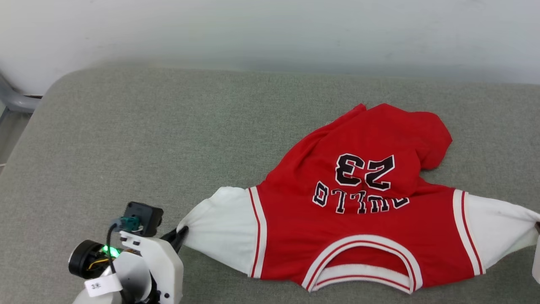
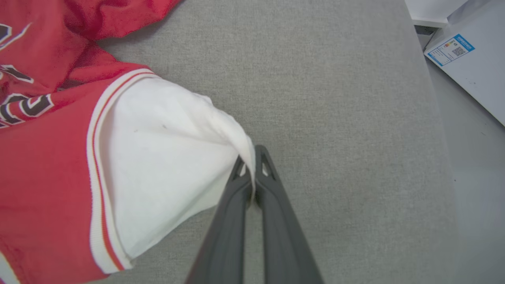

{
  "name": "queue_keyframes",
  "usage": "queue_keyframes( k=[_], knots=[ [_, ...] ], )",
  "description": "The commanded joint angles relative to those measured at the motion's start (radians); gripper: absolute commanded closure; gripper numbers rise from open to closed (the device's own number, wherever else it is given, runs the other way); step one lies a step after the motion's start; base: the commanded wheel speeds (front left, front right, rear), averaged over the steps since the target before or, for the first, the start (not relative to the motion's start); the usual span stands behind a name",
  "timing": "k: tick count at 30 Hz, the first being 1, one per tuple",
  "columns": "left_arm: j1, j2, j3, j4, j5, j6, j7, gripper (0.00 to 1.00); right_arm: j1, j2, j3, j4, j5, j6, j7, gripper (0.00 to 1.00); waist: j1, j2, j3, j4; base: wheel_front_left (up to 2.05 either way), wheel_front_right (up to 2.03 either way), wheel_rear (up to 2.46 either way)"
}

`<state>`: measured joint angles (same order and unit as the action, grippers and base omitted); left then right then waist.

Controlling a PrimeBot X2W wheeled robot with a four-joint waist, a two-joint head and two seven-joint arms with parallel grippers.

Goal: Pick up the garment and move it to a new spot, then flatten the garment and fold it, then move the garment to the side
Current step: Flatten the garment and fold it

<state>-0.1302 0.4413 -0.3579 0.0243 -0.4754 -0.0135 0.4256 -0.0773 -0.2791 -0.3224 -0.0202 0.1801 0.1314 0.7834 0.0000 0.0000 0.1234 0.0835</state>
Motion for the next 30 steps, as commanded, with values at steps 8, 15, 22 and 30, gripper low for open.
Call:
queue_keyframes(
  k=[8,15,22,30],
  knots=[
    [0.060,0.068,0.113,-0.269,-0.054,0.062,0.023,1.00,-0.070,-0.056,-0.007,-0.125,0.099,-0.001,-0.010,1.00,0.0000,0.0000,-0.065,-0.004,0.00,0.00,0.00],
    [-0.027,0.123,0.230,-0.447,-0.084,0.076,0.016,1.00,-0.210,-0.123,-0.023,-0.205,0.154,-0.002,-0.020,1.00,0.0000,0.0000,-0.095,-0.020,0.00,0.00,0.00],
    [-0.179,0.168,0.321,-0.504,-0.089,0.080,0.005,1.00,-0.419,-0.173,0.014,-0.189,0.180,-0.002,-0.049,1.00,0.0000,0.0000,-0.103,-0.043,0.00,0.00,0.00],
    [-0.353,0.206,0.362,-0.479,-0.087,0.071,-0.002,1.00,-0.621,-0.193,0.097,-0.083,0.169,-0.002,-0.109,1.00,0.0000,0.0000,-0.069,-0.065,0.00,0.00,0.00]
  ],
)
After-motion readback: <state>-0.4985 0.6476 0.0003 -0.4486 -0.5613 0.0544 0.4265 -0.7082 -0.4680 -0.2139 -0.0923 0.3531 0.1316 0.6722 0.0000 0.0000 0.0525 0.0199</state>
